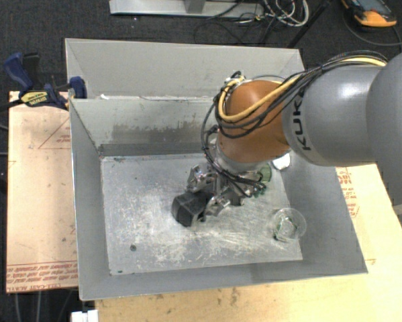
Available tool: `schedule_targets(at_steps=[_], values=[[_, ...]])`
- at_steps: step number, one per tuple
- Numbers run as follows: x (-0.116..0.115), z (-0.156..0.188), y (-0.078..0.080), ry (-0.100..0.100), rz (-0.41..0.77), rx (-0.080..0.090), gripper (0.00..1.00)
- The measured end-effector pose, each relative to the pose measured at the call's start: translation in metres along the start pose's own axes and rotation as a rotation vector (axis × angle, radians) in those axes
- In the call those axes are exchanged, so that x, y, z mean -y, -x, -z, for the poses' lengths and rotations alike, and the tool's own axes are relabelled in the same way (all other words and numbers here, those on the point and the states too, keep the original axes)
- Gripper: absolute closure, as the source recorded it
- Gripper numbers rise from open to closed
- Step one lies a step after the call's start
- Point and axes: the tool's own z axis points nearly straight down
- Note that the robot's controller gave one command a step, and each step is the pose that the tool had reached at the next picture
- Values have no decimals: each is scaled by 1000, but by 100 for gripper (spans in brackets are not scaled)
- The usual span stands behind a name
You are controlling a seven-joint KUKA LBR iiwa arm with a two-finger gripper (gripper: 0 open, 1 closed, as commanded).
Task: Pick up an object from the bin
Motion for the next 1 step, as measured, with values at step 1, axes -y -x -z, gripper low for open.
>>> schedule_targets(at_steps=[1], values=[[0, 0, 0, 0, 0, 0, 100]])
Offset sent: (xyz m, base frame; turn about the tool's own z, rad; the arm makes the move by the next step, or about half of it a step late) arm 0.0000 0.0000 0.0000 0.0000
